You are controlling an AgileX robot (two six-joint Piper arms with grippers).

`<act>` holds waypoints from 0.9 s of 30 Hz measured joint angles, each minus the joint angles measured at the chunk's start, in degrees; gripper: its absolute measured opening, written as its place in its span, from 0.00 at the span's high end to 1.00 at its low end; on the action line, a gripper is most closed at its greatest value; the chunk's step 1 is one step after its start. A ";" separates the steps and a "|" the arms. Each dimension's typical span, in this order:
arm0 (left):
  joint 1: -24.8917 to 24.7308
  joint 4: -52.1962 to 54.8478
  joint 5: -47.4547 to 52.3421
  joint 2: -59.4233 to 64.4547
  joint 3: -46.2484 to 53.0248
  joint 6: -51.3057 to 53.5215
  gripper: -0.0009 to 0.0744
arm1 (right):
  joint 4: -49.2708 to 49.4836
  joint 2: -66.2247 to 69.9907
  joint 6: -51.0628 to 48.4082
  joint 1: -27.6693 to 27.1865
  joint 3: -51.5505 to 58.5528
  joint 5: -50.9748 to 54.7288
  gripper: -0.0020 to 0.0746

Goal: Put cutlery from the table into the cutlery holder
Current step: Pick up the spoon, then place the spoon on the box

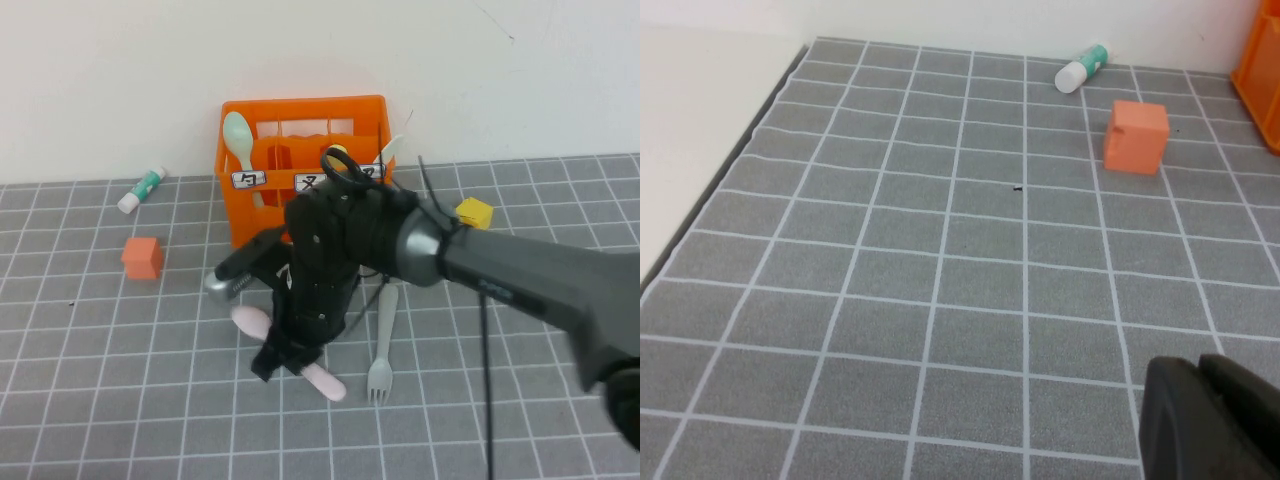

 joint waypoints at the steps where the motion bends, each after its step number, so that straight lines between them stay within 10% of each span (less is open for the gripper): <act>1: 0.00 0.00 0.00 0.00 0.00 0.00 0.99 | 0.15 -1.56 0.36 0.23 2.07 -3.35 0.77; 13: 0.00 0.00 0.00 0.00 0.00 0.12 0.99 | 18.55 -20.74 -3.99 3.52 35.83 -65.75 0.77; 27: 0.00 0.00 0.00 0.00 0.00 0.12 0.99 | 17.15 -18.13 -10.64 1.11 29.81 -98.23 0.77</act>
